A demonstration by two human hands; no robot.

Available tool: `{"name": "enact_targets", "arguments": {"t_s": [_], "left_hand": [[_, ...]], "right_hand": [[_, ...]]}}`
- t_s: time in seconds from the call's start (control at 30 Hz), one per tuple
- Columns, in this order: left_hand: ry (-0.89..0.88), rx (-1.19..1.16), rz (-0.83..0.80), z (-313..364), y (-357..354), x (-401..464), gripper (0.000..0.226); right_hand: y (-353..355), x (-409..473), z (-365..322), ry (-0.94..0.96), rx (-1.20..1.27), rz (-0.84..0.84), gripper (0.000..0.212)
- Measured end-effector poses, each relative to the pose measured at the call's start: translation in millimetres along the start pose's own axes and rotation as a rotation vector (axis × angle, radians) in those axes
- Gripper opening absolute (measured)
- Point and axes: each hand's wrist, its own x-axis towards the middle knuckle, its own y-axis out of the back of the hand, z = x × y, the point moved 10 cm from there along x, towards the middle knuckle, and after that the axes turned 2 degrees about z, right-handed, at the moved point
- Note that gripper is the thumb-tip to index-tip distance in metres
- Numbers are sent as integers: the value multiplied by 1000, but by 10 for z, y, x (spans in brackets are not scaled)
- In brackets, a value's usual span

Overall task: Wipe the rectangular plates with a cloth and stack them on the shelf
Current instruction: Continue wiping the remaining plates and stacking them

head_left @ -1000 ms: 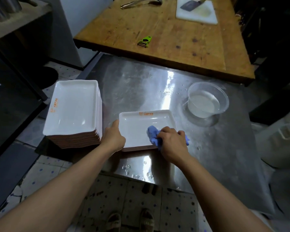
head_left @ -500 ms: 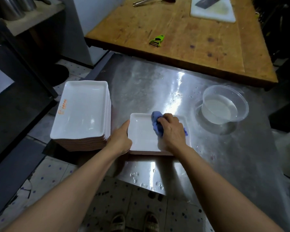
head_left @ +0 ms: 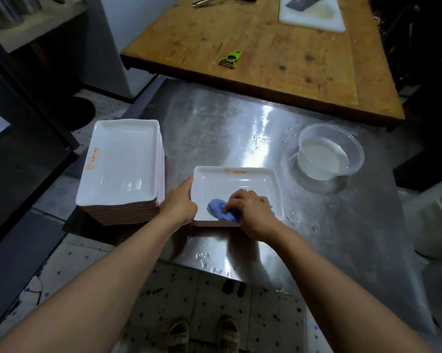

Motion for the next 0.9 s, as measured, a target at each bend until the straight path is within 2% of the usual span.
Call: {"name": "enact_targets", "arguments": {"t_s": [0.17,0.3,0.43,0.53,0.6,0.67,0.73,0.83,0.9], "left_hand": [[-15,54,35,65,31,-41,77],[-23,135,61,138,42,-83,73],[-4,248,76,166,58,-116,69],[37,407,163,271,130,-269,58],[-74,488,257,501,149,-406,56],[-286,499,290,779,43,-510,49],[-458,530,238,998,-132,-606,42],[-521,704,127,1076,-406,-642,40],[-587,779,113,1141,-520,-717,24]], "right_hand": [[297,-325,409,-132,-171,127,37],[418,-486,548,-126,-216,223,34],[460,-529,607,-182,-196,240,26],[619,-657,799,-344,15,360,16],[743,-754,906,-398,157,460,13],[810,-819,1010,-431,247,509,15],[854,-873,1100,-464,329,554,18],[820,-944,1216,-510,395,573,19],[788,-993,1260,-528,417,575,20]]}}
